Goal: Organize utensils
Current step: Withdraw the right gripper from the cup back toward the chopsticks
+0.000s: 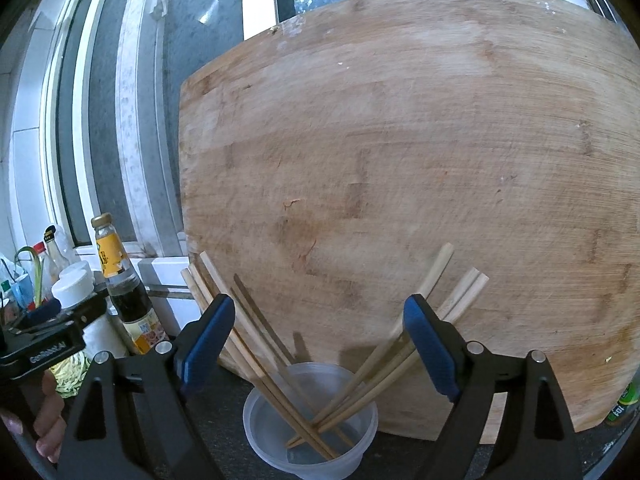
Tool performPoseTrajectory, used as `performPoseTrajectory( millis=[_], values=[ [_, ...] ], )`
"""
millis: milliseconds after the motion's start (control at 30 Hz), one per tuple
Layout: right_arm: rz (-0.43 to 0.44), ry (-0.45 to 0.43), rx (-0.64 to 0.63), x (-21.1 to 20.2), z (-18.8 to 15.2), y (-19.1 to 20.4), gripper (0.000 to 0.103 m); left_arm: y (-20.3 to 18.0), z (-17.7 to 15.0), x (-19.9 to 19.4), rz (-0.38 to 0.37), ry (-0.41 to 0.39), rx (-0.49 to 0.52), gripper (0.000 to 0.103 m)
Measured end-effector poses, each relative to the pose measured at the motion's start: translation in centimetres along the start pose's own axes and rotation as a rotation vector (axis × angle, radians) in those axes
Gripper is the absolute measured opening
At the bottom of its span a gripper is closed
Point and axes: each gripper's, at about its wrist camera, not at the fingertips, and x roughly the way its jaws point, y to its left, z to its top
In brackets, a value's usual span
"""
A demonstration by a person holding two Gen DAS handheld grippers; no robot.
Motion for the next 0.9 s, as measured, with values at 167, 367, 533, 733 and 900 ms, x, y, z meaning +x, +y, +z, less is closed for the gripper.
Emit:
performPoseTrajectory(
  millis=[167,367,533,733,900],
  values=[
    [0.015,-0.003,-0.002,0.1,-0.2,0.2,0.088,0.4,-0.4,1.4,0.012,0.071,-0.02,0.103],
    [0.074,-0.015,-0.033,-0.4,-0.5,1.2,0.088,1.0,-0.5,1.9,0.031,0.095,-0.038,0.103],
    [0.139,0.008,-0.008,-0.5,-0.7,1.6,0.088,1.4,-0.4,1.8,0.047,0.104,-0.038,0.103],
    [0.171,0.04,-0.011,-0.3,-1.2,2.2,0.088,1.6,-0.6,2.3,0.092,0.152,-0.027,0.103],
    [0.223,0.083,-0.041,0.0,-1.8,3.2,0.088,2.3,-0.6,3.0,0.105,0.199,-0.039,0.103]
  ],
)
